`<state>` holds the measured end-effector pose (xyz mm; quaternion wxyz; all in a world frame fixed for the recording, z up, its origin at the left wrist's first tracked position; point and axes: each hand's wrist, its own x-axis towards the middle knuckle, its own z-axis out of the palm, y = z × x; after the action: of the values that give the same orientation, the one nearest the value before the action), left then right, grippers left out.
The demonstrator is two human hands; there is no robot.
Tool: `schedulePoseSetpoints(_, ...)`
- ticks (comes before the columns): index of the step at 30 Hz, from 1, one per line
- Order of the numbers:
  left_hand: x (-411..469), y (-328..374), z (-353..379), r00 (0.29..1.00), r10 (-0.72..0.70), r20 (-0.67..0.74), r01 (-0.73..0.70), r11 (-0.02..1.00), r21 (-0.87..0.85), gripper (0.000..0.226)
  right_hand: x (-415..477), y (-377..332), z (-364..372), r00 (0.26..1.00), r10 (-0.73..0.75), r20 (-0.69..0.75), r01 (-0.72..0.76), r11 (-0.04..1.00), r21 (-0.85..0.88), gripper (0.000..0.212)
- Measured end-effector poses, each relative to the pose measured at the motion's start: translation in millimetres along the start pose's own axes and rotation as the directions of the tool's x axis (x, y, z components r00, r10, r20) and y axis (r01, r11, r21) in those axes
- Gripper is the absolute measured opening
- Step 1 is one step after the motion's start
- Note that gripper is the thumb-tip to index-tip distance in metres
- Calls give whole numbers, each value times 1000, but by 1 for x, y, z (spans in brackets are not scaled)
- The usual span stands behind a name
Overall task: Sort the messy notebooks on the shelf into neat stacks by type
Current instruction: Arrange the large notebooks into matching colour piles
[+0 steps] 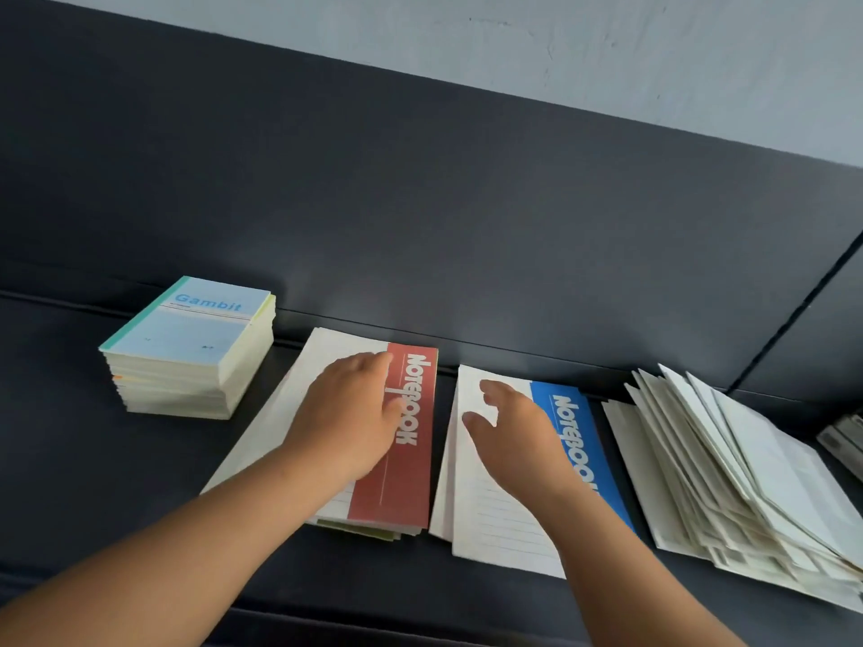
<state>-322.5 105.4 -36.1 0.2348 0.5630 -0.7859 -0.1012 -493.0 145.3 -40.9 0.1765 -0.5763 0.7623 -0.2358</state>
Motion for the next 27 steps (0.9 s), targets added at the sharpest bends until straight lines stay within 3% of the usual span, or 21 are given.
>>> schedulePoseSetpoints(4, -3, 36, 15, 988, 72, 137, -64, 996, -66, 46, -5, 39, -18, 996, 67, -55, -70, 996, -57, 50)
schedulePoseSetpoints(8, -3, 67, 30, 946, 13, 324, 50, 981, -185, 37, -10, 78, -32, 982, 166, -93, -173, 982, -82, 48)
schedulePoseSetpoints(12, 6, 80, 54, 924, -47, 378, 120, 978, -170, 36, -14, 104, -35, 971, 231, -57, -234, 970, -60, 18)
schedulePoseSetpoints(15, 9, 84, 70, 896, -109, 430, 182, 974, -133, 46, -16, 115, -34, 974, 223, -34, -224, 973, -53, 24)
schedulePoseSetpoints(22, 9, 89, 89, 890, -199, 410, 262, 960, -103, 54, -19, 117, -37, 980, 195, -26, -194, 980, 51, 17)
schedulePoseSetpoints(27, 6, 94, 91, 925, -215, 314, 308, 907, -288, 39, -26, 119, -40, 982, 186, -29, -179, 971, 161, 41)
